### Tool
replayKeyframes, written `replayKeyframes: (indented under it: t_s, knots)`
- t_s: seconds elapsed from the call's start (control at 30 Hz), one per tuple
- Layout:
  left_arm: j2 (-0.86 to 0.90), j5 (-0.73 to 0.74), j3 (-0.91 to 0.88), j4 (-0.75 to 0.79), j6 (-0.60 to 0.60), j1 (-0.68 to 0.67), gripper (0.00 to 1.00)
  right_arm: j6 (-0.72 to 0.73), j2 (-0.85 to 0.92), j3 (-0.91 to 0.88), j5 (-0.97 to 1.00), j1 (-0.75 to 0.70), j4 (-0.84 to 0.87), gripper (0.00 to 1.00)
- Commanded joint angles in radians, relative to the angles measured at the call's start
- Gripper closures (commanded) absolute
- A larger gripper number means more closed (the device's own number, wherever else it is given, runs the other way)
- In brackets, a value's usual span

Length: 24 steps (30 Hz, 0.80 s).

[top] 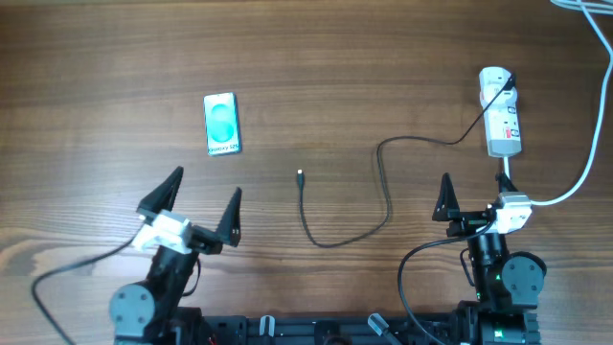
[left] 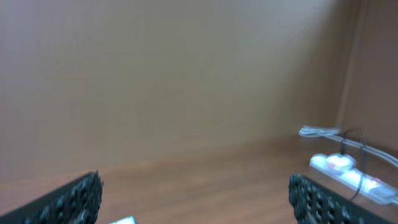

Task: Plug charger to phone and switch on socket
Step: 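Move the left gripper forward over the Galaxy S25 phone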

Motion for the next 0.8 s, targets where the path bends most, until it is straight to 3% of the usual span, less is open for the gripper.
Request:
replayKeyframes:
  t_s: [0.0,0.2,0.47,0.57,0.77]
  knots:
    - [0.091,-0.037,0.232,-0.164,-0.149,0.005,0.0,0.005,-0.001,-0.002,-0.016,-0.004,0.004,0.0]
    - [0.485,-0.05,0.84,-0.737,-0.14,0.005,0.0,0.006,-0.001,-0.002,-0.016,-0.004,0.004,0.0]
    - [1.128,-0.06,1.606,-1.296,-0.14,0.005,0.0,0.005,-0.001,-0.002,-0.016,-0.004,0.004,0.0]
    - [1.276,-0.06,1.711,-1.322,-0.141,0.005,0.0,0.005,-0.001,-0.002,-0.016,-0.004,0.004,0.0]
    - [1.526,-0.081,1.713,-1.235,-0.142,0.006,0.0,0.005,-0.001,-0.002,-0.016,-0.004,0.004,0.0]
